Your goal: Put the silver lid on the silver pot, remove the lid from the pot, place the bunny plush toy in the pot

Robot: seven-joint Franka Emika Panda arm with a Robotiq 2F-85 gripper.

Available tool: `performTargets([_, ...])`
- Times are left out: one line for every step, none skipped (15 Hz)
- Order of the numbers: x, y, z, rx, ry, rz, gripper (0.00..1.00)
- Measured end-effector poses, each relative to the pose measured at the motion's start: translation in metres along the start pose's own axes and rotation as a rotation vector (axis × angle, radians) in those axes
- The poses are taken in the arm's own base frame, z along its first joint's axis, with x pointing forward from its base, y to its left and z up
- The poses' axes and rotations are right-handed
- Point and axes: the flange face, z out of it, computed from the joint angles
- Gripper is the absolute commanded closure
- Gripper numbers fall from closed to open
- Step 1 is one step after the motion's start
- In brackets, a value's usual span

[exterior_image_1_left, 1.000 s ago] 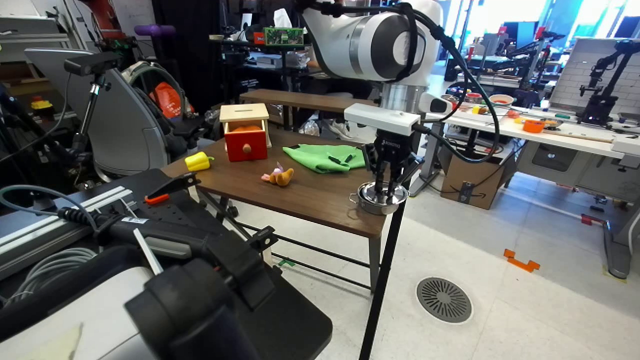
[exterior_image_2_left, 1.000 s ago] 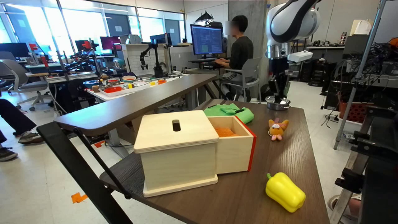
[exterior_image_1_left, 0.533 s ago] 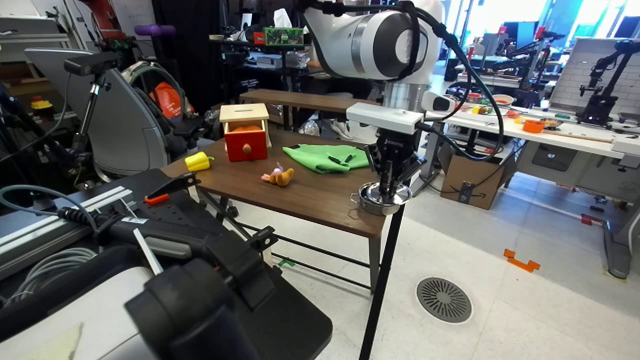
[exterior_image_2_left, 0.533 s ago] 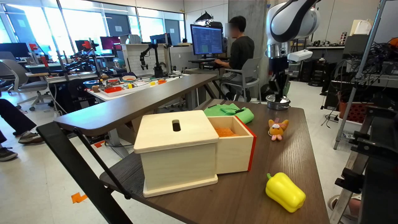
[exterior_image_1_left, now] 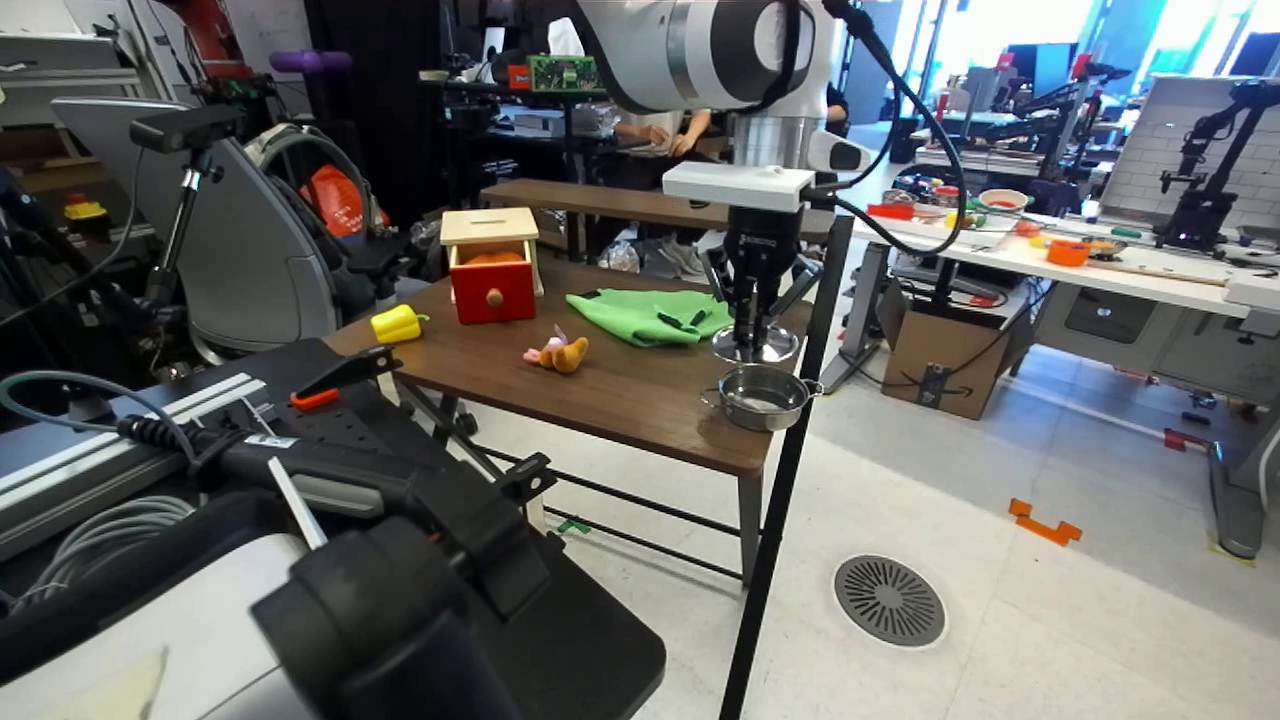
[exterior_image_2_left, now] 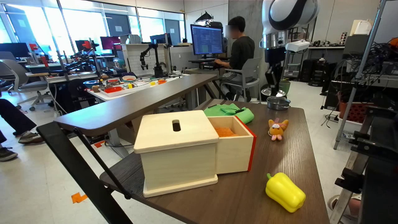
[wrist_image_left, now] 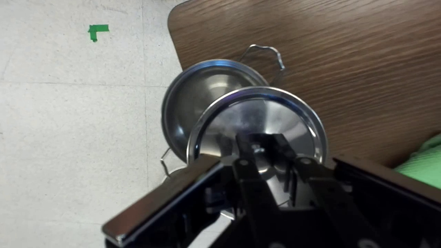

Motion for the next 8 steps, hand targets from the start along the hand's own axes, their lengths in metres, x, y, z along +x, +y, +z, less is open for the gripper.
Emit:
performTargets([-0.004, -0.014, -0.005, 0.003, -0.003, -0.025, 0.95])
performTargets([-0.008, -0.028, -0.01, 0.004, -0.008, -0.052, 0.95])
performTargets([-0.012, -0.042, -0.013, 0.005, -0.014, -0.077, 0.95])
performTargets([-0.017, -0.055, -0.014, 0.005, -0.022, -0.099, 0.95])
performTargets([-0.022, -0.067, -0.013, 0.006, -0.032, -0.12, 0.95])
performTargets([-0.026, -0.077, -0.011, 0.005, -0.042, -0.138, 0.95])
performTargets([-0.03, -0.085, -0.007, 0.006, -0.054, -0.152, 0.95])
performTargets([-0.033, -0.09, -0.002, 0.009, -0.065, -0.161, 0.95])
